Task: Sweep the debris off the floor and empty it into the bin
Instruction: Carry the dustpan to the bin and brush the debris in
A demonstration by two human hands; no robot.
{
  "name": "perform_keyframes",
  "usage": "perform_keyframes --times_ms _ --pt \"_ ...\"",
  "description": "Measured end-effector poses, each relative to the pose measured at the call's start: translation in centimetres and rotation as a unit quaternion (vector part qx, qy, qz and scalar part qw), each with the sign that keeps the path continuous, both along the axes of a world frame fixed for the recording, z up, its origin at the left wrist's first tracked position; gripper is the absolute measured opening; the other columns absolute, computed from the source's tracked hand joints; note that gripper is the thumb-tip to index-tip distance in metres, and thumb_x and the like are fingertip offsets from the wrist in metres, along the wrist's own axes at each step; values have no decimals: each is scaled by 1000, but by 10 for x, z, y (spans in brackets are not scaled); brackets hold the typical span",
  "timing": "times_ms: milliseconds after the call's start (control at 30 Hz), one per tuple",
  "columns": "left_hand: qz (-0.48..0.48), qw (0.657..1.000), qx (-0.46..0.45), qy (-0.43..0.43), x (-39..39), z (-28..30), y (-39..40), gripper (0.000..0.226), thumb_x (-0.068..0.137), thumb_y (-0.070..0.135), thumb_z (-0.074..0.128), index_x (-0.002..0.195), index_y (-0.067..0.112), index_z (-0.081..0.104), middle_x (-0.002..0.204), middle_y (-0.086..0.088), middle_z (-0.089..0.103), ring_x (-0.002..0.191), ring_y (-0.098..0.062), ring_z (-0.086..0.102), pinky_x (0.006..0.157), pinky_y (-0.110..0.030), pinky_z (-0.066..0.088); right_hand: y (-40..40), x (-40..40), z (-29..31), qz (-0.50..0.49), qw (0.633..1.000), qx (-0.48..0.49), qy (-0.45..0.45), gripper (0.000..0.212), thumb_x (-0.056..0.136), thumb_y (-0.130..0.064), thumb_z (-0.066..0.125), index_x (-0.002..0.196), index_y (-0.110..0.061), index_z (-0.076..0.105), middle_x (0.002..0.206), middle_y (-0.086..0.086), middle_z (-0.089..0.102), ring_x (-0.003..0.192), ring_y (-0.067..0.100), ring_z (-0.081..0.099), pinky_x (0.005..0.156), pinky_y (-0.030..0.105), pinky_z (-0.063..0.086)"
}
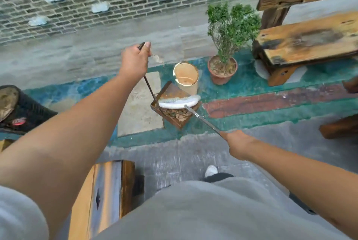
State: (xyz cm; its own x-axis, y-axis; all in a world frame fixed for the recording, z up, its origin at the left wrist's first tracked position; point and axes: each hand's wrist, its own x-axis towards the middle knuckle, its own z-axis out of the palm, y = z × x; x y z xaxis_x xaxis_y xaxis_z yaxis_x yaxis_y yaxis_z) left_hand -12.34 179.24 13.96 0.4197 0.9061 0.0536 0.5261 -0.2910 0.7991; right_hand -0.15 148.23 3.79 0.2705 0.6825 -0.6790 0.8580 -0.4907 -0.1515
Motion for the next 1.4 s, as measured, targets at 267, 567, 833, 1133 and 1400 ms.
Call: perform_keyframes --times_ms 267,567,833,1133,1400 --pt "-38 999 -32 16 101 21 155 36 92 44 51 65 21 47 60 0 43 55 -18 39 57 -30 32 146 103 12 -2 1000 -20 -9 65 89 2 40 149 -20 30 77 5 44 59 19 49 42 29 35" --pt "-145 988 -31 50 196 -5 314 46 89 47 55 59 21 31 60 -2 29 52 -15 28 53 -30 21 295 144 -10 -53 997 -52 0 61 91 1 41 148 -20 30 89 9 57 61 18 49 42 27 34" --pt "-230 963 26 135 261 -24 387 44 96 43 45 71 7 50 61 -10 40 56 -22 35 55 -31 27 367 162 -23 -77 995 -61 -16 60 90 -1 41 146 -18 31 98 14 61 76 29 55 61 34 45" --pt "-348 911 91 201 289 -38 400 48 98 42 44 58 17 37 53 -2 38 49 -18 35 50 -31 28 377 179 -36 -103 991 -83 -21 61 90 -3 42 148 -18 28 76 4 45 64 21 51 53 33 43" --pt "-383 890 129 211 284 -52 398 48 98 44 44 56 21 36 52 -1 38 49 -20 37 48 -30 26 362 175 -44 -118 987 -104 -20 60 88 -1 41 146 -17 31 72 3 40 70 24 53 54 33 44"
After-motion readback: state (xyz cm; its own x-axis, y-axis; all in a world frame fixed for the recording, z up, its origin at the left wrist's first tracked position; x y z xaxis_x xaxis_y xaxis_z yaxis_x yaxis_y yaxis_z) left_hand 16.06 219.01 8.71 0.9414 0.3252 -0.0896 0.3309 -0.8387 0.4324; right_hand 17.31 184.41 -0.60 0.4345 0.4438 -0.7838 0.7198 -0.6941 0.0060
